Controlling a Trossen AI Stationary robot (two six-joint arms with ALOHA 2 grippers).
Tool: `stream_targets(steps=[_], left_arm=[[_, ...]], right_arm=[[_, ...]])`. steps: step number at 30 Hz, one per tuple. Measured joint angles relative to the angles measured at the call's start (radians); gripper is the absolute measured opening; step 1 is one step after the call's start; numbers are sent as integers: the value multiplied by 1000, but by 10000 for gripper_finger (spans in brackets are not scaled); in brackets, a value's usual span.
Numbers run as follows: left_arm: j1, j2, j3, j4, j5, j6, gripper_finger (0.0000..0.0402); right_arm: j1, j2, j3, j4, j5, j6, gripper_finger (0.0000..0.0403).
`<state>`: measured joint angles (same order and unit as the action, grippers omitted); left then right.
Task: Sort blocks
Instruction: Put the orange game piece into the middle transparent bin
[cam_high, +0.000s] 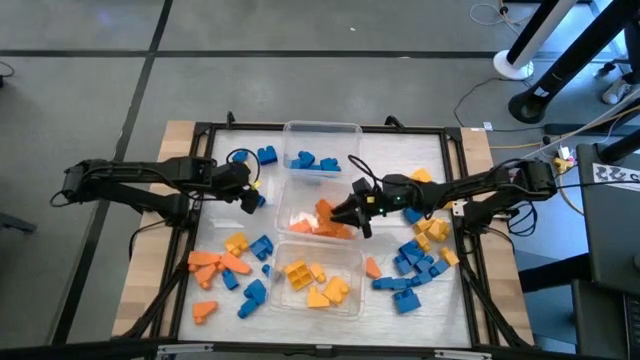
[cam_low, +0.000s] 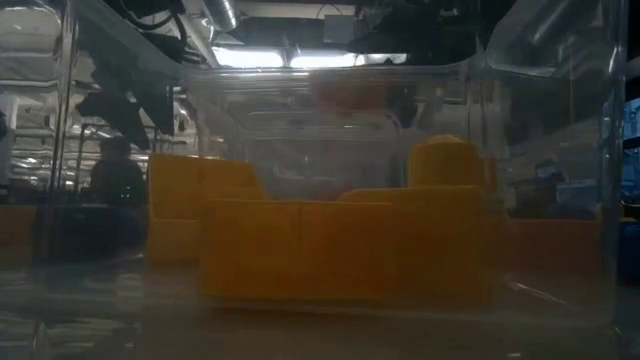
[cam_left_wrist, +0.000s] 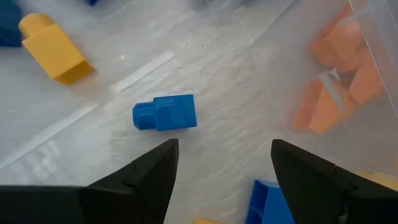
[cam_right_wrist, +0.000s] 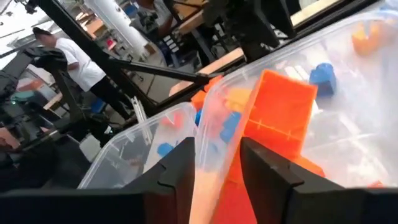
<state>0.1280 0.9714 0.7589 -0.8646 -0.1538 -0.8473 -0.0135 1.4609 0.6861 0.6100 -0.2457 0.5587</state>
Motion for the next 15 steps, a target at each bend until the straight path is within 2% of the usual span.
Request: stream_targets(steps=[5, 11, 15], left_arm=[[0, 0, 0, 3, 0, 30, 246], [0, 0, 0, 20, 0, 159, 246], [0, 0, 0, 21, 0, 221, 246]], right_arm=[[0, -40, 0, -84, 9, 2, 108], [0, -59, 1, -186, 48, -13, 87], [0, -59, 1, -182, 43, -14, 81]])
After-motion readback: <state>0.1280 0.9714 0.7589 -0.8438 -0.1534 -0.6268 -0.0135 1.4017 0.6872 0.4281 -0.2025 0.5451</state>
